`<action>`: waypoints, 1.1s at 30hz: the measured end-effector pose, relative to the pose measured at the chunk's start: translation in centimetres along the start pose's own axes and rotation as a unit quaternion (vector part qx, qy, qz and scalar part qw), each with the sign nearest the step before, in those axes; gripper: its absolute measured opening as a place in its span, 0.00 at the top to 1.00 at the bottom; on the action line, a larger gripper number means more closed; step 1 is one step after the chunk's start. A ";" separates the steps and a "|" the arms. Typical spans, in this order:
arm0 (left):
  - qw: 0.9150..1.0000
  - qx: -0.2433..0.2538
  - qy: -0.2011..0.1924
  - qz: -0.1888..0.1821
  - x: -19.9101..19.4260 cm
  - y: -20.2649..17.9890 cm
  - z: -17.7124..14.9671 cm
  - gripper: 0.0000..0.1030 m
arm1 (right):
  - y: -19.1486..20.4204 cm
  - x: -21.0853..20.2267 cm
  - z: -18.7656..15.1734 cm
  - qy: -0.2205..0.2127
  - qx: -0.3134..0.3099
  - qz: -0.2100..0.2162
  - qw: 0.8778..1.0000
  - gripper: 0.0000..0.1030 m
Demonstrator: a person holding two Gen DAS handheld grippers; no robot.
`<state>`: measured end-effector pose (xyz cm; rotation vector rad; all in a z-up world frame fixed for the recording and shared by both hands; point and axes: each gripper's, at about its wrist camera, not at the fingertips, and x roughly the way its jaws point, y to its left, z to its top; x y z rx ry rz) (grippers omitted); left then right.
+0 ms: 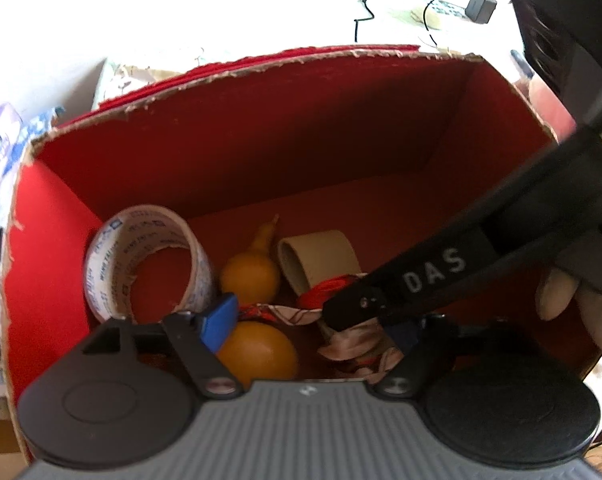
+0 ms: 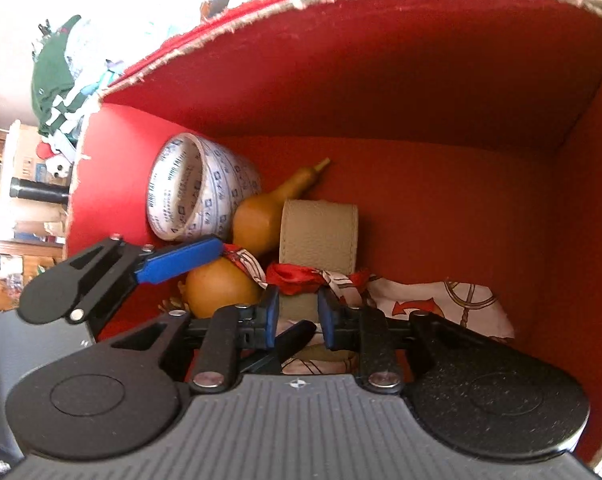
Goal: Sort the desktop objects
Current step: 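Lower the ribbon-tied item with the right gripper into the red box, then open the right gripper to release the item inside the box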
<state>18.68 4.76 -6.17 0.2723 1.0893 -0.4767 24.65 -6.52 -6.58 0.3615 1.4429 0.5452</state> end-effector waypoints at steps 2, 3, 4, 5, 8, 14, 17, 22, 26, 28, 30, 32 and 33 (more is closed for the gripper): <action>1.000 0.010 -0.005 0.009 -0.2 -0.2 -0.1 0.22 | -0.2 0.1 0.1 0.003 0.005 0.002 1.000 0.75; 1.000 0.013 -0.007 0.009 -0.3 -0.3 -0.1 0.23 | -0.3 0.2 0.2 0.005 0.009 0.006 1.000 0.74; 1.000 0.014 -0.010 0.010 -0.4 -0.2 -0.1 0.23 | -0.5 0.2 0.4 0.009 0.014 0.009 1.000 0.72; 1.000 0.017 -0.013 0.012 -0.6 -0.2 -0.1 0.23 | -0.7 0.4 0.6 0.014 0.022 0.015 1.000 0.69; 0.999 0.022 -0.028 0.024 -1.2 0.1 -0.1 0.23 | -1.6 0.7 1.1 0.025 0.059 0.050 0.997 0.61; 1.000 -0.010 -0.019 0.006 -0.8 1.7 -0.1 0.22 | -2.7 1.6 1.1 0.030 0.097 0.123 0.987 0.64; 1.000 -0.023 -0.012 -0.003 -0.6 2.3 -0.1 0.22 | -2.4 1.7 1.1 0.025 0.081 0.106 0.991 0.65; 0.999 -0.031 -0.015 -0.004 -0.8 2.5 -0.1 0.21 | -2.0 1.8 1.2 0.016 0.066 0.099 0.993 0.65; 0.999 -0.038 -0.012 0.003 -0.9 2.5 0.0 0.25 | -0.5 -0.1 0.2 -0.034 0.024 0.061 0.997 0.64; 0.999 -0.040 -0.019 0.009 -1.5 2.4 0.0 0.25 | 0.6 -1.1 -0.7 -0.078 -0.007 0.027 0.997 0.64; 0.998 -0.040 -0.034 0.018 -2.4 2.1 0.0 0.22 | 1.4 -2.0 -2.1 -0.126 -0.031 -0.013 0.992 0.63; 0.998 -0.041 -0.047 0.033 -3.4 1.8 -0.1 0.20 | 1.7 -3.0 -3.4 -0.172 -0.038 -0.029 0.984 0.62; 0.997 -0.041 -0.050 0.040 -3.8 1.5 -0.3 0.19 | 1.8 -3.4 -4.1 -0.191 -0.039 -0.034 0.980 0.61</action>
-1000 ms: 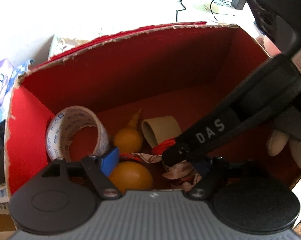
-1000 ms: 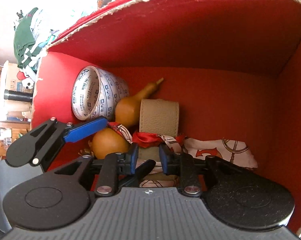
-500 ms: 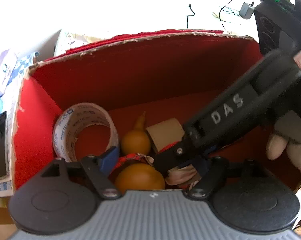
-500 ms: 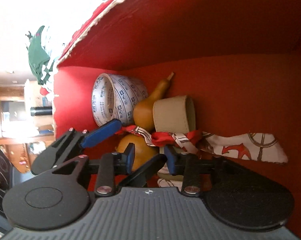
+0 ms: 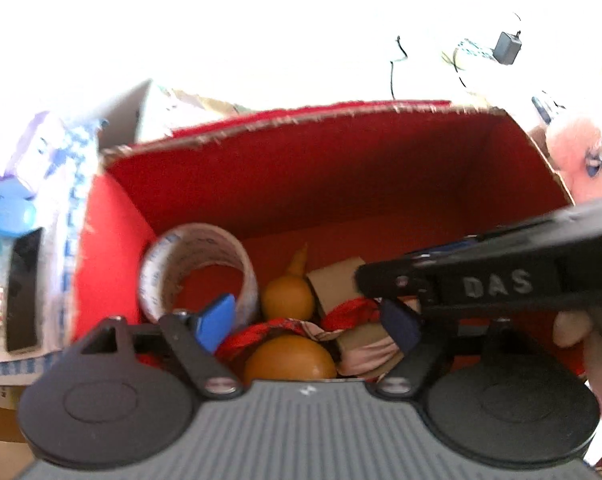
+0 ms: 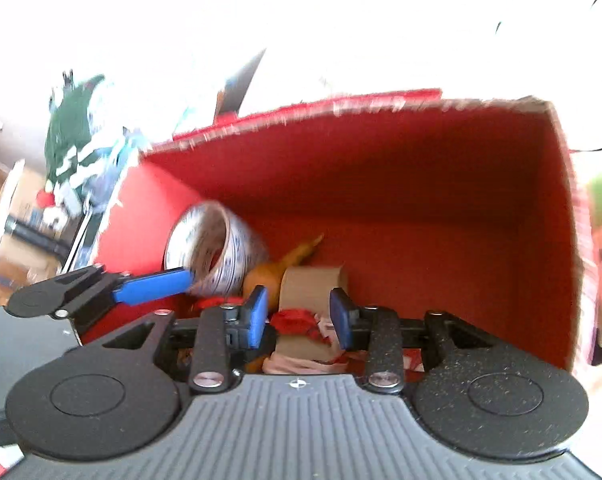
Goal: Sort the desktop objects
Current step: 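Open the right gripper to release the item inside the box, then raise the right gripper out of the box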
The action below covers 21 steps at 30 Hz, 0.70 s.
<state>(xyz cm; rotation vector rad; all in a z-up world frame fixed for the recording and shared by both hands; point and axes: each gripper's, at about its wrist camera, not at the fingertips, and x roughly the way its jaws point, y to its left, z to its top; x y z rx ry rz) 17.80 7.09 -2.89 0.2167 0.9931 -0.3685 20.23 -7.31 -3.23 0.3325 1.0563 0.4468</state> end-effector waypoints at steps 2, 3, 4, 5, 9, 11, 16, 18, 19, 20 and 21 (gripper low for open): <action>1.000 -0.002 -0.005 0.008 -1.1 0.0 -0.6 0.18 | 0.2 -1.0 -0.9 -0.028 -0.009 -0.014 0.999 0.61; 1.000 -0.005 -0.007 0.012 -1.7 -0.2 -1.0 0.18 | 0.3 -1.5 -1.4 -0.038 -0.019 -0.024 0.999 0.61; 1.000 -0.005 -0.009 0.016 -2.1 0.0 -1.0 0.18 | 0.5 -2.0 -1.8 -0.051 -0.026 -0.031 0.998 0.61; 1.000 -0.007 -0.012 0.020 -2.1 -0.4 -0.6 0.18 | 0.7 -2.6 -2.2 -0.066 -0.032 -0.038 0.997 0.61; 0.999 -0.020 -0.027 0.032 -4.0 -2.5 -0.8 0.18 | 1.0 -5.0 -3.4 -0.115 -0.040 -0.042 0.992 0.61; 0.998 -0.029 -0.034 0.038 -4.4 -2.2 -1.1 0.18 | 0.2 -6.1 -3.0 -0.137 -0.043 -0.039 0.989 0.61; 0.997 -0.051 -0.034 0.039 -5.4 -0.9 -2.3 0.18 | 1.8 -7.6 -4.7 -0.184 -0.063 -0.039 0.980 0.60; 0.997 -0.057 -0.036 0.040 -6.0 -0.9 -3.0 0.18 | 3.0 -7.0 -5.0 -0.193 -0.066 -0.029 0.979 0.58; 0.997 -0.060 -0.038 0.043 -6.2 -0.9 -3.3 0.18 | 3.3 -7.0 -5.2 -0.195 -0.068 -0.024 0.978 0.58; 0.996 -0.064 -0.040 0.046 -6.4 -0.9 -3.5 0.18 | 3.3 -7.2 -5.3 -0.196 -0.069 -0.019 0.978 0.56; 0.995 -0.069 -0.043 0.050 -6.8 -0.9 -3.8 0.18 | 3.4 -7.3 -5.4 -0.196 -0.071 -0.015 0.978 0.56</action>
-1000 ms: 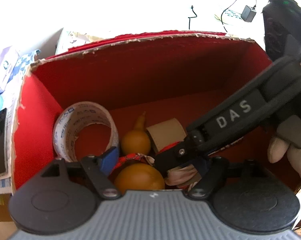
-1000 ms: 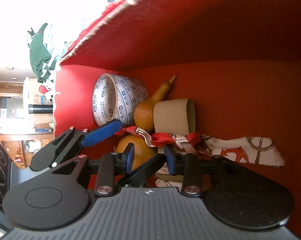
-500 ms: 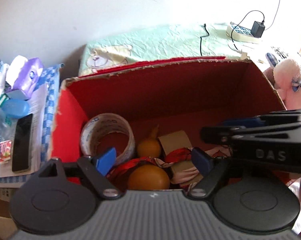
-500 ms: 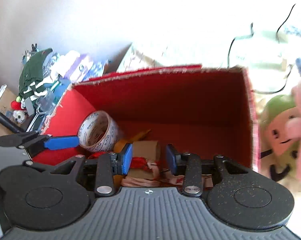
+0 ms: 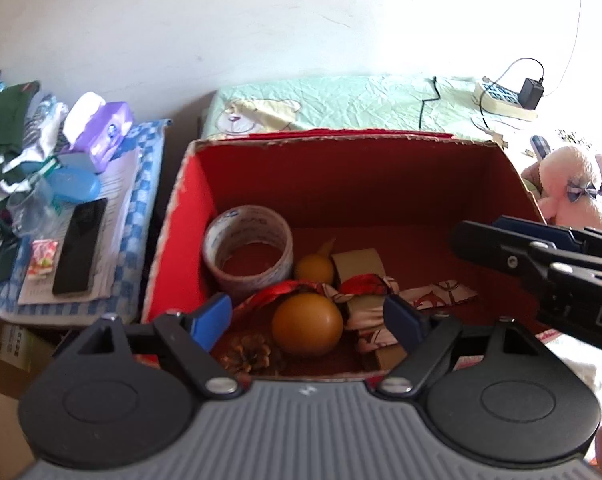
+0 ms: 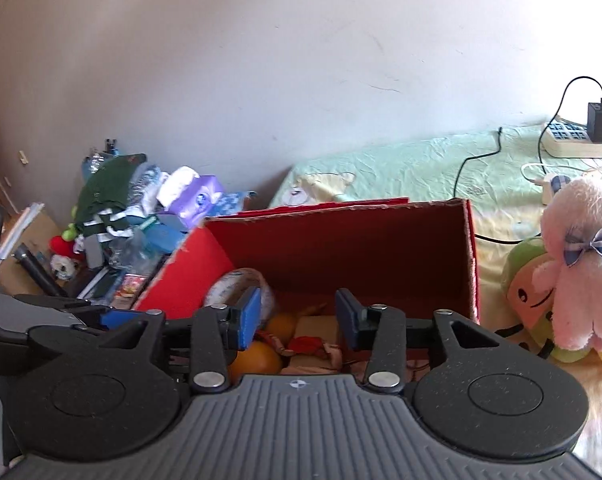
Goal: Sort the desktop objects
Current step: 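Raise the right gripper out of the box, then move the right gripper down to the small red gift box on the floor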
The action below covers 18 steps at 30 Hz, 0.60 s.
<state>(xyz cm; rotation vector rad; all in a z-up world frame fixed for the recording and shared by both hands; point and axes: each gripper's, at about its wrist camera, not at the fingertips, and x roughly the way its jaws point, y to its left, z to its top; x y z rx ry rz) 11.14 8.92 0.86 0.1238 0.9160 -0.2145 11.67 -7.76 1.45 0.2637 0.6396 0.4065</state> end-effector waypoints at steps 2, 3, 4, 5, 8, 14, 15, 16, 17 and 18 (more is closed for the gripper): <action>1.000 -0.011 -0.006 0.009 -0.7 0.1 -0.3 0.19 | 0.0 -0.8 -0.2 -0.004 -0.002 0.007 1.000 0.56; 1.000 -0.014 -0.009 0.015 -1.1 0.2 -0.5 0.20 | 0.0 -1.1 -0.2 -0.008 -0.001 0.010 1.000 0.56; 1.000 -0.017 -0.011 0.020 -1.4 0.1 -0.7 0.20 | -0.1 -1.5 -0.3 -0.010 0.002 0.015 1.000 0.56; 0.999 -0.020 -0.013 0.024 -1.7 0.1 -0.9 0.20 | -0.3 -2.2 -0.5 -0.011 0.004 0.020 1.000 0.56; 0.999 -0.033 -0.022 0.031 -2.7 0.3 -1.5 0.21 | -0.5 -3.3 -0.8 -0.008 0.008 0.045 0.999 0.56; 0.996 -0.059 -0.047 0.052 -5.4 1.3 -3.8 0.21 | -0.4 -5.8 -2.0 -0.005 -0.021 0.110 0.994 0.51; 0.995 -0.062 -0.046 0.056 -5.6 1.5 -4.3 0.21 | -0.5 -6.0 -2.3 0.002 -0.025 0.122 0.992 0.51; 0.995 -0.065 -0.043 0.060 -5.7 1.7 -4.7 0.21 | -0.5 -6.2 -2.5 0.010 -0.028 0.135 0.990 0.51; 0.995 -0.069 -0.039 0.063 -5.6 1.9 -5.0 0.21 | -0.6 -6.3 -2.8 0.018 -0.028 0.144 0.989 0.51; 0.995 -0.073 -0.032 0.066 -5.4 2.1 -5.4 0.21 | -0.8 -6.3 -3.1 0.028 -0.026 0.154 0.987 0.51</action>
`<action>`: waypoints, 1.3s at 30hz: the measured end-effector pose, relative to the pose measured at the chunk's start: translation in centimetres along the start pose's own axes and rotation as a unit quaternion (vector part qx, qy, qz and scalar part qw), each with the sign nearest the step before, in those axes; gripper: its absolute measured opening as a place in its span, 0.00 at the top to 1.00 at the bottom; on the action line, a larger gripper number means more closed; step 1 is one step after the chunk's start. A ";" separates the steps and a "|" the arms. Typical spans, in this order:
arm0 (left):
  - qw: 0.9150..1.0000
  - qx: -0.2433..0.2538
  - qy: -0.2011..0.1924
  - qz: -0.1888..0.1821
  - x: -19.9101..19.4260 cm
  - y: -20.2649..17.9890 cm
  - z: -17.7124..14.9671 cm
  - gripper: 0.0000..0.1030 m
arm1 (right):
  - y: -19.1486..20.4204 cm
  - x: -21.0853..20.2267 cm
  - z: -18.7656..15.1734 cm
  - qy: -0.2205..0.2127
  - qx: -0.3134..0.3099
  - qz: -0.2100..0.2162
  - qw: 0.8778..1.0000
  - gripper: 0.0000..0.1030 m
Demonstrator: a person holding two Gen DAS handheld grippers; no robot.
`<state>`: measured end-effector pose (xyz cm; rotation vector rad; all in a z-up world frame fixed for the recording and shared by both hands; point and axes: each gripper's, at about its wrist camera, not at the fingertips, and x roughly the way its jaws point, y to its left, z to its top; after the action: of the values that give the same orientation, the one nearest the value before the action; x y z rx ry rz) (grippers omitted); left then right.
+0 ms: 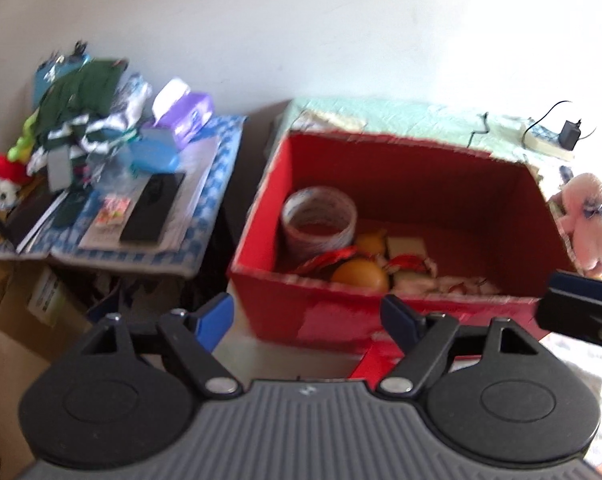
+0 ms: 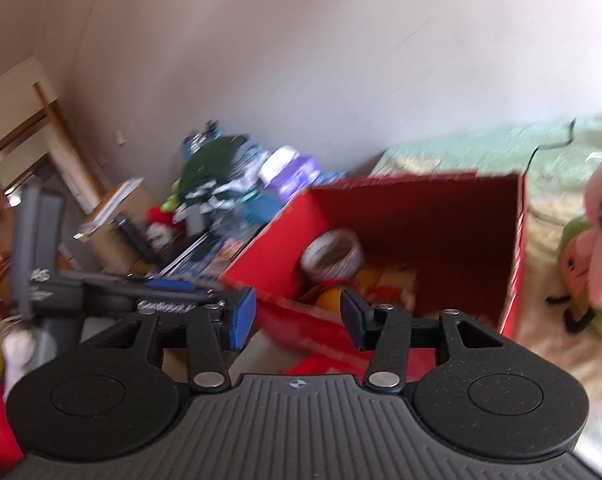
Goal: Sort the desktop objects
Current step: 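Move the right gripper down to the small red gift box on the floor, then grasp the red gift box with gold characters using the right gripper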
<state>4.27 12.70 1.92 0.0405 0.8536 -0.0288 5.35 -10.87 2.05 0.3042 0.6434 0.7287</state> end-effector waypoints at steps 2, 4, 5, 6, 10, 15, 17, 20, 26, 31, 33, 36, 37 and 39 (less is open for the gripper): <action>1.000 -0.009 0.017 0.003 0.7 0.4 -0.8 0.21 | -0.3 0.0 -0.7 0.020 0.011 0.018 1.000 0.51; 0.999 -0.019 0.038 -0.004 1.6 0.8 -1.7 0.21 | -0.6 0.3 -1.6 0.041 0.020 0.025 0.999 0.51; 0.998 -0.025 0.049 -0.010 2.1 1.0 -2.2 0.20 | -0.7 0.5 -2.1 0.052 0.024 0.023 0.998 0.51; 0.998 -0.032 0.062 -0.014 2.8 1.1 -2.8 0.20 | -1.0 0.8 -2.5 0.063 0.030 0.021 0.997 0.51; 0.992 -0.054 0.115 -0.015 5.7 1.5 -5.0 0.20 | -2.4 2.3 -4.0 0.116 0.085 0.024 0.989 0.50; 0.984 -0.086 0.145 -0.055 7.0 2.1 -7.0 0.12 | -4.0 3.6 -5.6 0.163 0.142 0.015 0.976 0.49; 0.982 -0.095 0.149 -0.074 7.0 2.0 -7.3 0.12 | -4.4 4.0 -6.0 0.173 0.162 0.015 0.971 0.49; 0.976 -0.107 0.162 -0.104 7.4 1.6 -7.8 0.09 | -5.1 4.7 -6.5 0.185 0.193 0.012 0.964 0.49; 0.970 -0.113 0.172 -0.128 7.6 -0.1 -8.3 0.06 | -7.0 5.0 -7.1 0.199 0.240 -0.007 0.950 0.49; 0.964 -0.093 0.189 -0.164 7.7 -3.5 -8.6 0.07 | -8.0 4.2 -7.1 0.195 0.255 -0.018 0.947 0.49; 0.960 -0.074 0.199 -0.183 7.8 -5.5 -8.6 0.07 | -8.5 3.6 -7.1 0.193 0.256 -0.030 0.947 0.49; 0.955 -0.019 0.213 -0.207 7.8 -9.3 -8.8 0.08 | -9.6 2.5 -7.4 0.187 0.264 -0.051 0.945 0.49; 0.951 0.000 0.219 -0.217 7.7 -10.6 -8.9 0.08 | -10.1 1.9 -7.6 0.183 0.269 -0.056 0.944 0.49; 0.947 0.049 0.221 -0.229 7.2 -13.2 -9.3 0.08 | -10.8 1.0 -7.8 0.174 0.274 -0.069 0.943 0.49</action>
<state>1.44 -0.10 -9.90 -0.0621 1.2962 -0.5167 6.50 -17.58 -9.45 0.6432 1.1960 0.4569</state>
